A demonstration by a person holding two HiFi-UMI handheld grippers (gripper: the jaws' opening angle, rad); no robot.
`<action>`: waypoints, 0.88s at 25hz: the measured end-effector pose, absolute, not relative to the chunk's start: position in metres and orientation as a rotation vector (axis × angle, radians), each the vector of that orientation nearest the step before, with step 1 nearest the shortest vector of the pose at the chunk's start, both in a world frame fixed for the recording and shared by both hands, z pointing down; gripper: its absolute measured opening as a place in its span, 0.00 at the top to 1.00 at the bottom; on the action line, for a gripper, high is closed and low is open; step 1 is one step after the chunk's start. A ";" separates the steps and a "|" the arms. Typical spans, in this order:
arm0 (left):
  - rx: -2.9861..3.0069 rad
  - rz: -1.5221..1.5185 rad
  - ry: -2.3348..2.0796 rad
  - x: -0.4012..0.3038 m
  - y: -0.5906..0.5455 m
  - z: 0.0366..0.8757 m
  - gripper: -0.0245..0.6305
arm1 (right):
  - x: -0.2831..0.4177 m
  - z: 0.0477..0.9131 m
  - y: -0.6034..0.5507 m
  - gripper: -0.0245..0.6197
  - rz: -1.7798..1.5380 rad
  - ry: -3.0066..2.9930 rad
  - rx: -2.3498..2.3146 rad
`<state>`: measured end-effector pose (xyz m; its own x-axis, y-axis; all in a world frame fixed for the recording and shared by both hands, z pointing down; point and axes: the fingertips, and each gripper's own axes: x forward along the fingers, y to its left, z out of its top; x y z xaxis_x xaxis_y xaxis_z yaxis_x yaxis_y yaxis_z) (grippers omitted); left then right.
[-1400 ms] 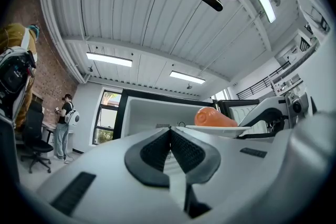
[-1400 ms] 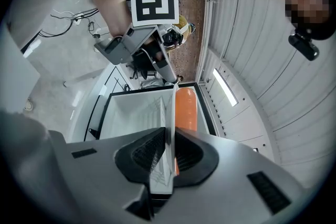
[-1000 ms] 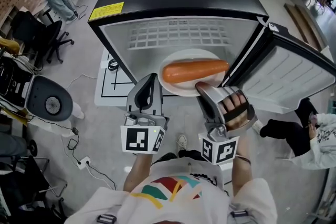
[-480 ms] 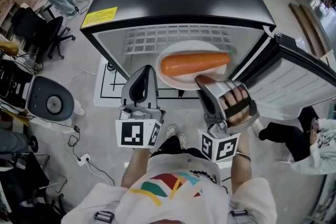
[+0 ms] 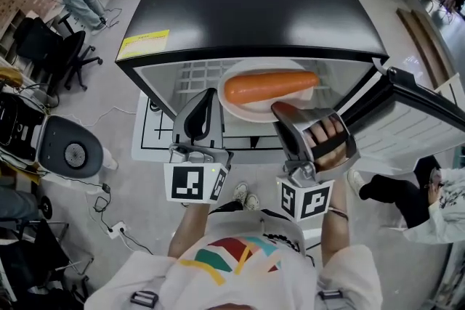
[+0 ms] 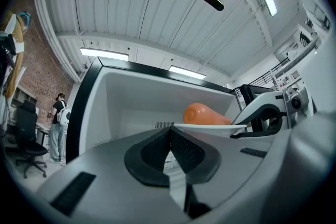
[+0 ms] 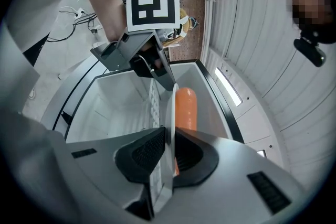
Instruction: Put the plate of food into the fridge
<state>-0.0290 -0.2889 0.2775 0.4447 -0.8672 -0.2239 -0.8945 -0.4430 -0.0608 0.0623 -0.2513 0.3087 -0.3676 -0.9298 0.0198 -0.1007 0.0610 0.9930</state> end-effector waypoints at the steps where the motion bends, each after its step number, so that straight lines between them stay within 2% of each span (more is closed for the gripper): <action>1: -2.520 0.240 1.553 -0.031 -0.292 0.277 0.95 | 0.062 0.309 -0.255 0.90 -1.388 -1.582 1.062; 22: -2.564 0.254 1.560 -0.038 -0.321 0.293 0.95 | 0.055 0.318 -0.322 0.90 -1.253 -1.618 0.949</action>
